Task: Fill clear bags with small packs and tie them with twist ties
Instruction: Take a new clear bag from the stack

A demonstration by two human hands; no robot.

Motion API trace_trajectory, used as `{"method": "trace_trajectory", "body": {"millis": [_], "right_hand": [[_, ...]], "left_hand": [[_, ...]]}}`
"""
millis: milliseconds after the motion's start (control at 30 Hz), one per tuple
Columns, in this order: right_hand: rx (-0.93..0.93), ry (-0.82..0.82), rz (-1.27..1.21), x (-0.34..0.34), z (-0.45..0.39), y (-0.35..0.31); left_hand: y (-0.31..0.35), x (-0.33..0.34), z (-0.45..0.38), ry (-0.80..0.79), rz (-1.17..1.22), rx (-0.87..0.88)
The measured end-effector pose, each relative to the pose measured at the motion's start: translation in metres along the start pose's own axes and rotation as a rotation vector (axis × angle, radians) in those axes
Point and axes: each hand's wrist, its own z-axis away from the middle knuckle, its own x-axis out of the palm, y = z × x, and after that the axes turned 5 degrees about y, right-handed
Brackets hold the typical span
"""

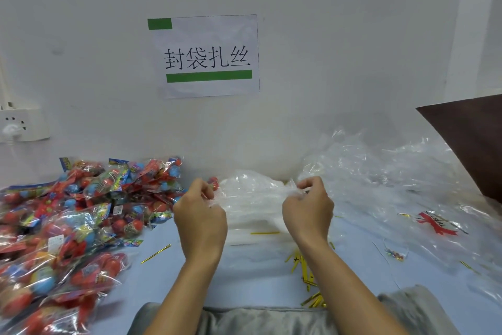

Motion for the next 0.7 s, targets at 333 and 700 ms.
{"method": "trace_trajectory", "body": {"millis": [333,700], "right_hand": [[-0.168,-0.262,-0.027,0.012,0.008,0.005],[-0.069,-0.035,0.101,0.003,-0.001,0.006]], "left_hand": [[0.001,0.009,0.005,-0.191,-0.04,-0.018],[-0.004,-0.004,0.0,0.01,-0.257,-0.054]]}}
